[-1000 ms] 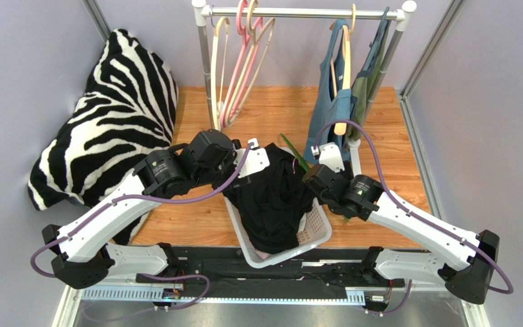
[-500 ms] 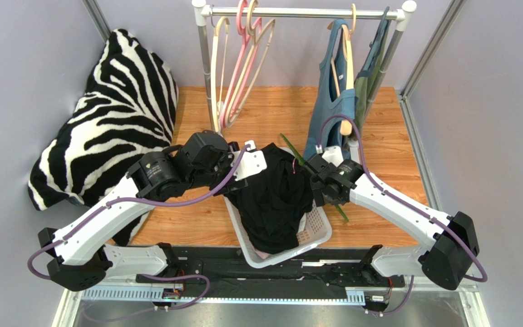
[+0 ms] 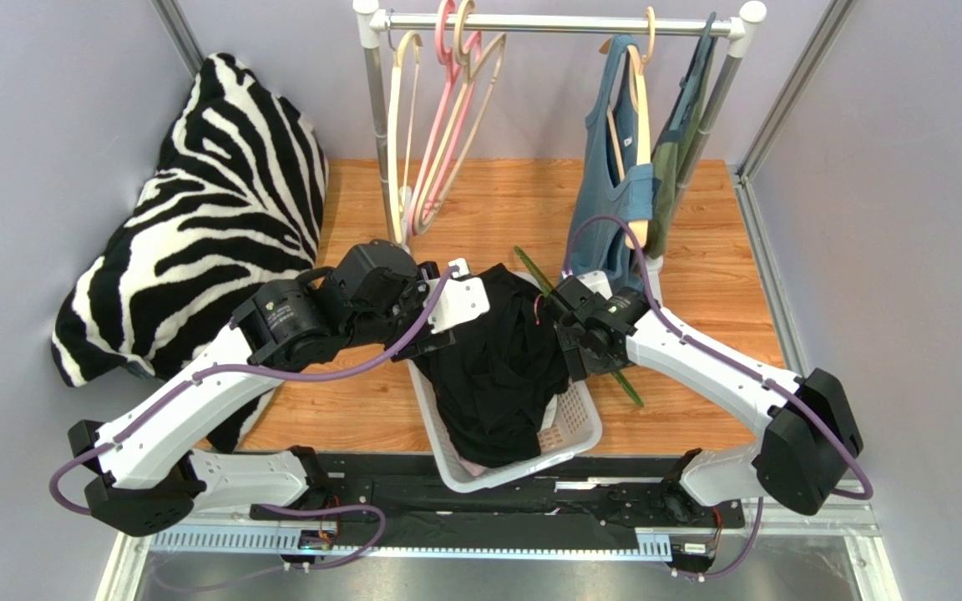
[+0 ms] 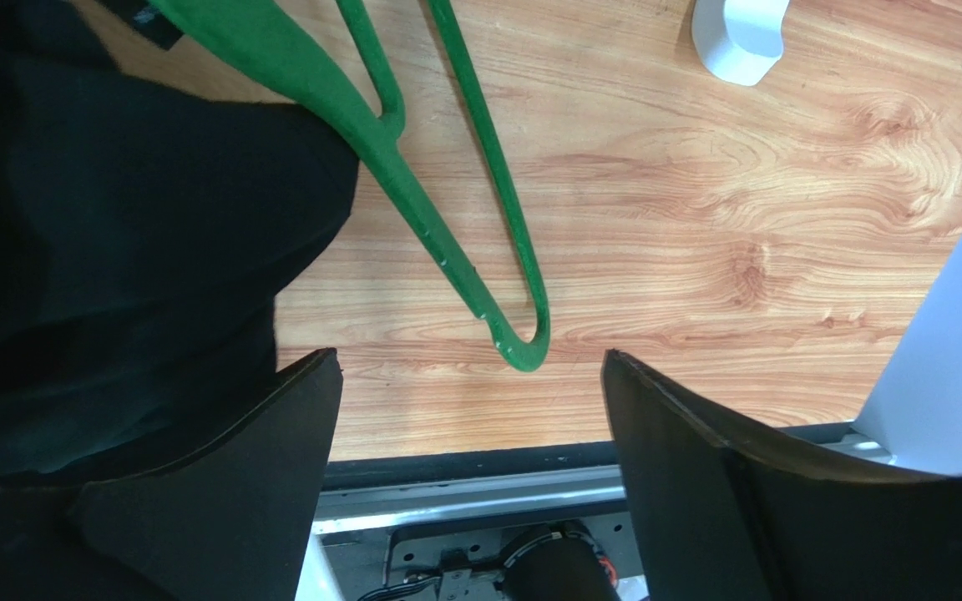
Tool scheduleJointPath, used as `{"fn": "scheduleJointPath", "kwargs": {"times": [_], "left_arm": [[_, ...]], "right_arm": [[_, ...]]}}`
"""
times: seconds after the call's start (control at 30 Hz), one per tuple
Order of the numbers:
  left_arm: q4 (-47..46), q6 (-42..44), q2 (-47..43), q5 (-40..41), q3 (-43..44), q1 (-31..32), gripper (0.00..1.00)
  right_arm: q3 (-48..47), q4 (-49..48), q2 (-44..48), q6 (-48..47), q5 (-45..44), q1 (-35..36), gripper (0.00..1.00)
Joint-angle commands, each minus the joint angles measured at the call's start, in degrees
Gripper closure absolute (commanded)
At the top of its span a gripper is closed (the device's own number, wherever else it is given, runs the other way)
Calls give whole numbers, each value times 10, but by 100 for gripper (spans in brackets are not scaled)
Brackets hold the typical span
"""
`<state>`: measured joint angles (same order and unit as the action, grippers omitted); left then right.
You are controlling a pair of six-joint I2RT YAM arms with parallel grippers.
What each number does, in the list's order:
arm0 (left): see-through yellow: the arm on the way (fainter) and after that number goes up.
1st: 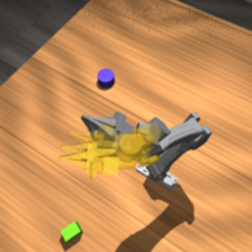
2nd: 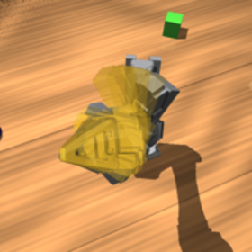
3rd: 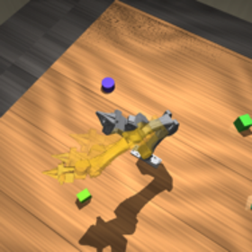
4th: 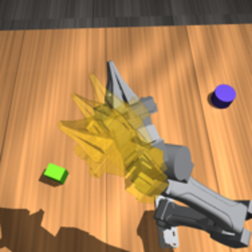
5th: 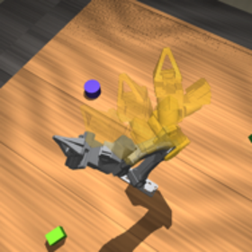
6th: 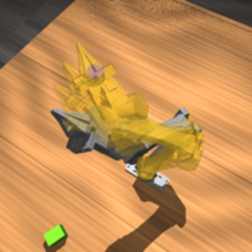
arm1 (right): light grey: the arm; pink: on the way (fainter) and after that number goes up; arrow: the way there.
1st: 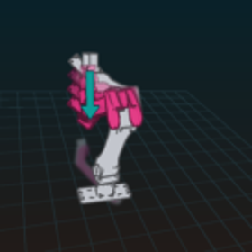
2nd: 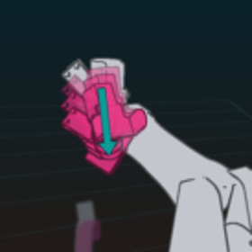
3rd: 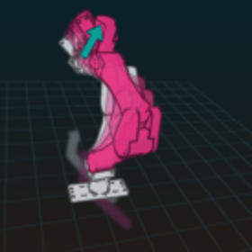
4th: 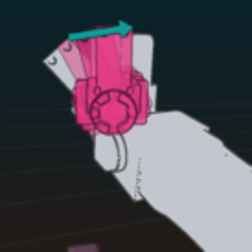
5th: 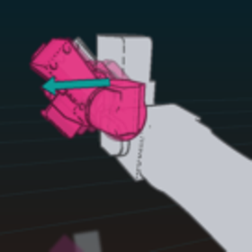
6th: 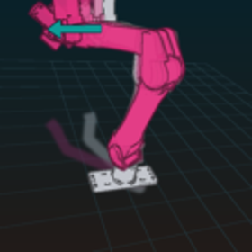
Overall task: Remove the tank top from the hanger
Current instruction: Pick up the hanger at the center of the board.
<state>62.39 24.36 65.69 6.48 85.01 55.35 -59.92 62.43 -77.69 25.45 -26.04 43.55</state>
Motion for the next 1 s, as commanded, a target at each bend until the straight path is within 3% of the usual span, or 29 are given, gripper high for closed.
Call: {"fn": "scheduleJointPath", "kwargs": {"times": [0.0,0.23,0.5,0.6,0.67,0.8,0.9,0.97], "left_arm": [[2,-13,3,-11,16,-2,36],[2,-17,3,-14,16,-2,36],[5,-20,1,-17,15,-2,36],[5,-20,0,-16,13,-2,36],[5,-20,0,-16,13,-2,36],[5,-21,-1,-18,15,-2,37],[5,-21,1,-19,16,-2,37],[5,-21,1,-21,16,-2,37]], "right_arm": [[-13,-26,-18,-15,7,-10,19],[-14,-60,-50,-44,-3,-34,19],[2,-135,-117,-66,19,-40,37],[1,-146,-131,-69,20,-40,58],[2,-155,-128,-70,21,-40,64],[15,-165,-108,-70,20,-41,92],[20,-174,-70,-72,21,-39,100],[21,-173,-52,-74,19,-37,100]]}}
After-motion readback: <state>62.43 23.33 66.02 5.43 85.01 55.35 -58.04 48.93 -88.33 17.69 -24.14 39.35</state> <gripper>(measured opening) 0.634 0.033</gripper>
